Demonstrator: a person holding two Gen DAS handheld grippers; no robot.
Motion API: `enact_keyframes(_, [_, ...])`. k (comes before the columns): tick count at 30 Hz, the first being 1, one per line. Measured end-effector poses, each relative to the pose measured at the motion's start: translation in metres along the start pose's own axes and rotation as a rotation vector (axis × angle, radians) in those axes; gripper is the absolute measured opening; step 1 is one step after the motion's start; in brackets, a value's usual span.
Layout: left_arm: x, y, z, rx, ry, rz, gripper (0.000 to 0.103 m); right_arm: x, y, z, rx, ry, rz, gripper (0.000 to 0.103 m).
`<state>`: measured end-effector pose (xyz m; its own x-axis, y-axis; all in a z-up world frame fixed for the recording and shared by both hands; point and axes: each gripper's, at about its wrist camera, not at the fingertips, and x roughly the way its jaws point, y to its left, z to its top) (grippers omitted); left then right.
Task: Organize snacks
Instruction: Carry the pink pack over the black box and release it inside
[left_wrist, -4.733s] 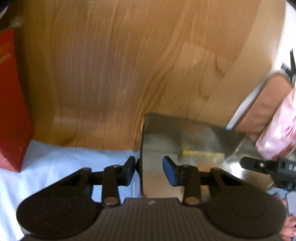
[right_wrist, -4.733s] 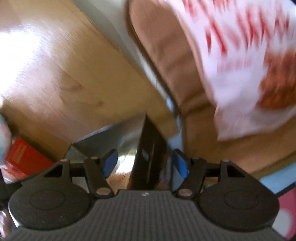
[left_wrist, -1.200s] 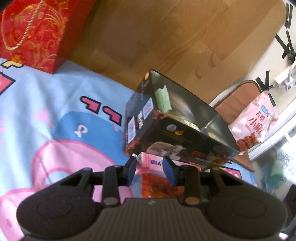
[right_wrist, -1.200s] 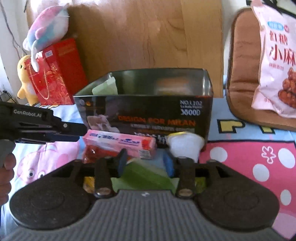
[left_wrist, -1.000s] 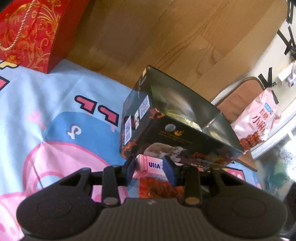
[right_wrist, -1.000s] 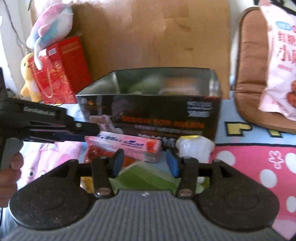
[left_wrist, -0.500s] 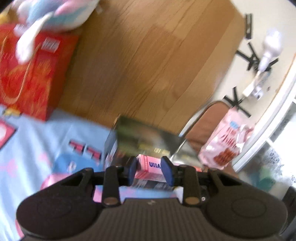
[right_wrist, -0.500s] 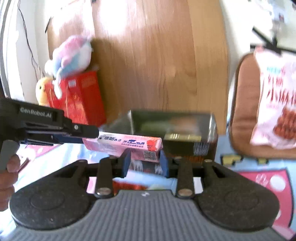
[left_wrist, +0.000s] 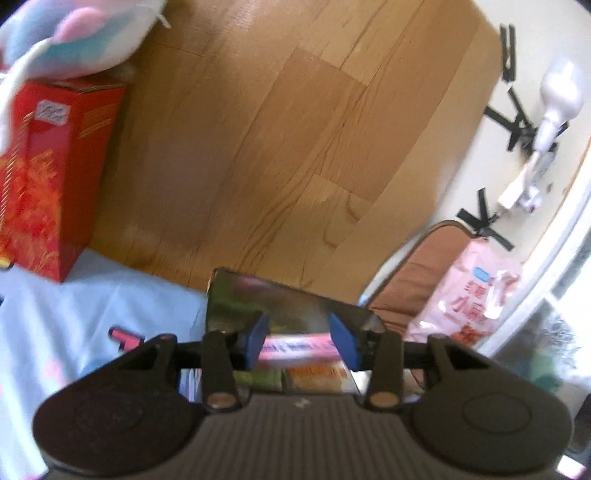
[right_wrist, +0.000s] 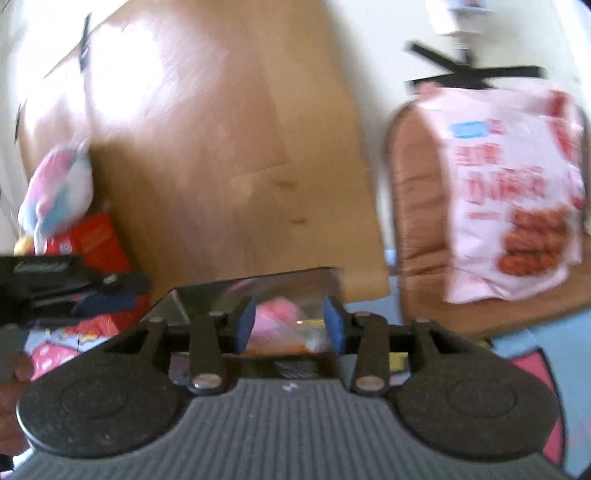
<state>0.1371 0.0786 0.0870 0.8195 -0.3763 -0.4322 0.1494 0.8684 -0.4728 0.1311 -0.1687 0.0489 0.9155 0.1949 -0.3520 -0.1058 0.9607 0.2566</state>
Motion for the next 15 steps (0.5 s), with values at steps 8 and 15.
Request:
enact_keyframes(8, [-0.046,-0.003,-0.089,0.102,0.031,0.027,0.039,-0.08,-0.053,-0.066,0.213,0.065,-0.116,0.044])
enact_keyframes(15, [-0.063,0.001,-0.146,0.116,-0.001,0.084,0.037,-0.12,-0.046,-0.105,0.216,0.002,-0.168,0.045])
